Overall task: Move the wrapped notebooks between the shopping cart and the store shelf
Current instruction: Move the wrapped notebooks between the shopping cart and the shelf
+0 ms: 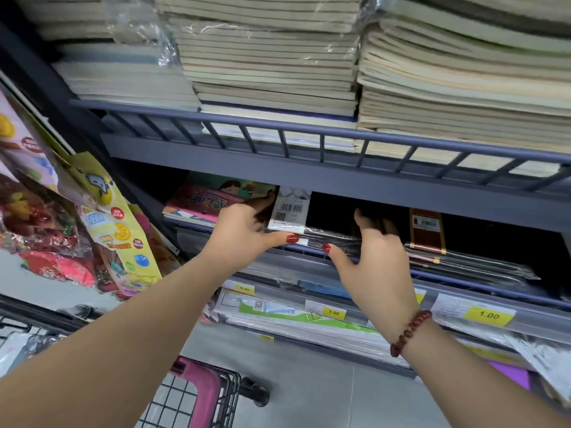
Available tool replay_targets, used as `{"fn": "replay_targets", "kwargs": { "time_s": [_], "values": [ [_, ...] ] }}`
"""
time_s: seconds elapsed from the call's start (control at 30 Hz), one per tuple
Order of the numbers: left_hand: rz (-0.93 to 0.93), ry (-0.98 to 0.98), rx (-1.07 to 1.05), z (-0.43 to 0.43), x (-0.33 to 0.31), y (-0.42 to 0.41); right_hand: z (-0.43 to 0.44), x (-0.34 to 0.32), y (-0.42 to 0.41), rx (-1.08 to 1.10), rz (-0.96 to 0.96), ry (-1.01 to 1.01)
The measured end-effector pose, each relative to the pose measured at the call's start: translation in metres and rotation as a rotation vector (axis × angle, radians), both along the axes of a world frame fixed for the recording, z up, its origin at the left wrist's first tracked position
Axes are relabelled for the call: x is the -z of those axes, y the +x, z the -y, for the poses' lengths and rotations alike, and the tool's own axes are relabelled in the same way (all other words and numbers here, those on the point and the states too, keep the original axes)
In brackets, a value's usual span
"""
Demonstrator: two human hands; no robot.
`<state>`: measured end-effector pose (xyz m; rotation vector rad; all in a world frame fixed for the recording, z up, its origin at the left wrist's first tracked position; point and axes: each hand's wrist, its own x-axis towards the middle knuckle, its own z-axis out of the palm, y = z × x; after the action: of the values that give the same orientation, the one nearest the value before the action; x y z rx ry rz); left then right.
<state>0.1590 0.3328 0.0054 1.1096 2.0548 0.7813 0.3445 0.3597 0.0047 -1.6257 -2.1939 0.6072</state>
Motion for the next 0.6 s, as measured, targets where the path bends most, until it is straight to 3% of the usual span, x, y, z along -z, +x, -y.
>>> {"fn": "replay_targets", "kwargs": {
  "time_s": [0.27,0.43,0.6],
  "values": [
    [-0.092,0.020,0.056,0.007,-0.005,0.005,0.005,0.010,0.005,-0.011,-0.080,0.036],
    [-0.377,0.001,0.185,0.023,-0.016,0.008,0.006,-0.001,0.007,-0.084,0.020,-0.062],
    [-0.550,-0.088,0.225,0.070,-0.050,-0.003,0.024,-0.036,0.017,-0.202,0.099,-0.102]
  ]
}}
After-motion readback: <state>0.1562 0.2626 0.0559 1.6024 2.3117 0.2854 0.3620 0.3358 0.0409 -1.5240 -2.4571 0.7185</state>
